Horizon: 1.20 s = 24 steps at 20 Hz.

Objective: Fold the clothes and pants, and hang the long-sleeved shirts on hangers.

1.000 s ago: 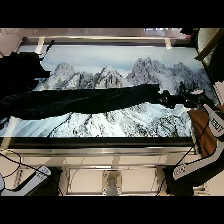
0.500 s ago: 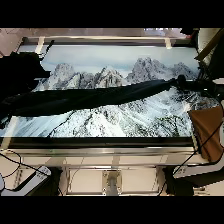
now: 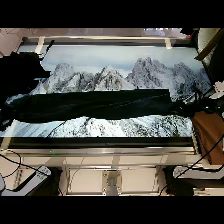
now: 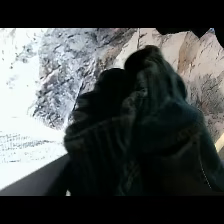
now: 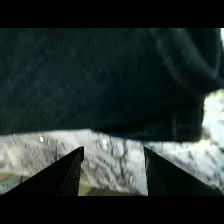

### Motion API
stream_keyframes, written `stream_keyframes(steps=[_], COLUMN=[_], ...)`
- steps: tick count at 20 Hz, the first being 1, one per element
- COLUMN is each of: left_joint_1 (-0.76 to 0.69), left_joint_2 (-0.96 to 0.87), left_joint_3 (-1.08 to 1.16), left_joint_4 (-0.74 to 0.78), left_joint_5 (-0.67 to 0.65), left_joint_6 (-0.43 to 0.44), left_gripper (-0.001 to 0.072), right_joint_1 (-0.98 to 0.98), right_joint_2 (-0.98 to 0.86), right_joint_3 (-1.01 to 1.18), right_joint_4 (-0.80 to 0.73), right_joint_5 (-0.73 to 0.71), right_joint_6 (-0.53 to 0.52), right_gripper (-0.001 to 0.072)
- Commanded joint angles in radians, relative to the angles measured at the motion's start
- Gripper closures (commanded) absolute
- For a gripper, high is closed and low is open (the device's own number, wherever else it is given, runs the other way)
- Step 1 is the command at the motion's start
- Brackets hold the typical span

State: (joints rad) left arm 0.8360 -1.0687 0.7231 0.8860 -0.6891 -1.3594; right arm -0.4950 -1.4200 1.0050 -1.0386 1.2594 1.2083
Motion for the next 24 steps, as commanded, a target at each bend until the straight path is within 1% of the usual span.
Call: stream_keyframes(steps=[1, 2, 4, 6, 8, 9, 11, 12, 13, 15, 16, 17, 18, 20, 24], left_joint_1=[0.001, 0.001, -0.001, -0.009, -0.012, -0.012, -0.011, -0.011, -0.01, -0.018, -0.034, -0.045, -0.055, -0.068, -0.074], left_joint_2=[0.026, 0.041, 0.066, 0.069, 0.027, -0.014, -0.102, -0.138, -0.163, -0.199, -0.224, -0.256, -0.299, -0.398, -0.608], left_joint_3=[0.033, 0.067, 0.138, 0.19, 0.2, 0.2, 0.2, 0.2, 0.2, 0.201, 0.215, 0.244, 0.29, 0.393, 0.612], left_joint_4=[0.027, 0.027, 0.027, 0.027, 0.027, 0.027, 0.04, 0.055, 0.044, -0.042, -0.041, -0.01, 0.036, 0.049, 0.073], left_joint_5=[-0.037, -0.037, -0.037, -0.029, -0.014, -0.049, -0.156, -0.17, -0.146, -0.023, 0.027, 0.038, 0.021, -0.054, -0.28], left_joint_6=[0.029, 0.029, 0.034, 0.093, 0.088, 0.08, 0.081, 0.081, 0.08, 0.082, 0.101, 0.105, 0.104, 0.103, 0.102], left_gripper=[0.0098, 0.0098, 0.0097, 0.0097, 0.0097, 0.0097, 0.0098, 0.0097, 0.0097, 0.0105, 0.0105, 0.0105, 0.0105, 0.0105, 0.0105], right_joint_1=[-0.012, -0.02, -0.024, -0.008, 0.015, 0.029, 0.054, 0.059, 0.059, 0.059, 0.059, 0.059, 0.059, 0.059, 0.059], right_joint_2=[0.08, 0.119, 0.186, 0.217, 0.211, 0.199, 0.164, 0.151, 0.142, 0.139, 0.139, 0.139, 0.139, 0.139, 0.139], right_joint_3=[0.0, 0.042, 0.126, 0.172, 0.177, 0.177, 0.178, 0.178, 0.177, 0.177, 0.177, 0.177, 0.177, 0.177, 0.177], right_joint_4=[-0.029, -0.034, -0.036, -0.029, -0.027, -0.02, -0.005, -0.011, -0.008, -0.007, 0.003, 0.023, 0.045, 0.075, 0.107], right_joint_5=[0.066, 0.059, -0.004, -0.086, -0.177, -0.203, -0.166, -0.134, -0.118, -0.132, -0.142, -0.149, -0.151, -0.15, -0.135], right_joint_6=[0.006, 0.008, 0.032, 0.043, 0.081, 0.095, 0.111, 0.111, 0.112, 0.131, 0.148, 0.154, 0.154, 0.154, 0.172], right_gripper=[0.029, 0.029, 0.029, 0.029, 0.0291, 0.0291, 0.0291, 0.0291, 0.0291, 0.0291, 0.0291, 0.0292, 0.0291, 0.0291, 0.0292])
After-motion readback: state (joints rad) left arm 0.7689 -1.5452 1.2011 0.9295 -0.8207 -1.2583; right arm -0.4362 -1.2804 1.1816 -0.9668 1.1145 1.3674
